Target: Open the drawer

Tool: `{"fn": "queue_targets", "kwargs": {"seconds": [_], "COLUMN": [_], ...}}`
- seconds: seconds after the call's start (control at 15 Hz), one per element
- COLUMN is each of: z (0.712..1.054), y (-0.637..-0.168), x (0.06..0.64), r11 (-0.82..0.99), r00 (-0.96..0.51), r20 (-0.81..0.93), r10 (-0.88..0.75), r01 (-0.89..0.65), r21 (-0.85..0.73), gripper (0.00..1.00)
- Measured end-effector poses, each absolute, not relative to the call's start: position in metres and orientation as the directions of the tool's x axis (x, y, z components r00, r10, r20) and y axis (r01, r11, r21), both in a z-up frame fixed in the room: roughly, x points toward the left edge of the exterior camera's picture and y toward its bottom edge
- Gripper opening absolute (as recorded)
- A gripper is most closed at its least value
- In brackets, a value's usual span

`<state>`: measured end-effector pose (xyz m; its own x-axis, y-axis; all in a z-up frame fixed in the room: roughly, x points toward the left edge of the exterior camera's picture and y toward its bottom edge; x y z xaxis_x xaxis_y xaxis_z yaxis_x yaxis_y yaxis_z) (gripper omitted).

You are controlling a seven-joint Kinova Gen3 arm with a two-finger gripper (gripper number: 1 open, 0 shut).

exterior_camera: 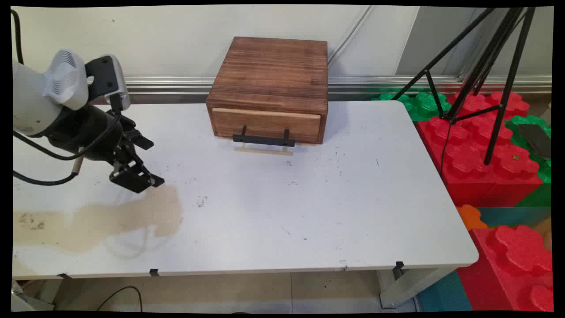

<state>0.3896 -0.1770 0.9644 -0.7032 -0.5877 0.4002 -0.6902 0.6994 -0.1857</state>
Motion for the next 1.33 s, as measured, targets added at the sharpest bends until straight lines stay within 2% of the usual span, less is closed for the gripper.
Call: {"fn": "queue_targets", "kwargs": {"seconds": [0.27,0.8,1.33], "z": [0.969,0.973,0.946], "y": [-0.189,-0.247,-0.31], "x": [0.381,0.351,0.316], "r11": [0.686,0.661,0.677], "r00": [-0.694,-0.691,-0.725], "r20": [0.422,0.445,0.428], "r10": [-0.584,-0.57,-0.54], "r01": [-0.7,-0.707,-0.676], "r21": [-0.201,-0.251,-0.291], "gripper": [1.0,1.0,1.0]}}
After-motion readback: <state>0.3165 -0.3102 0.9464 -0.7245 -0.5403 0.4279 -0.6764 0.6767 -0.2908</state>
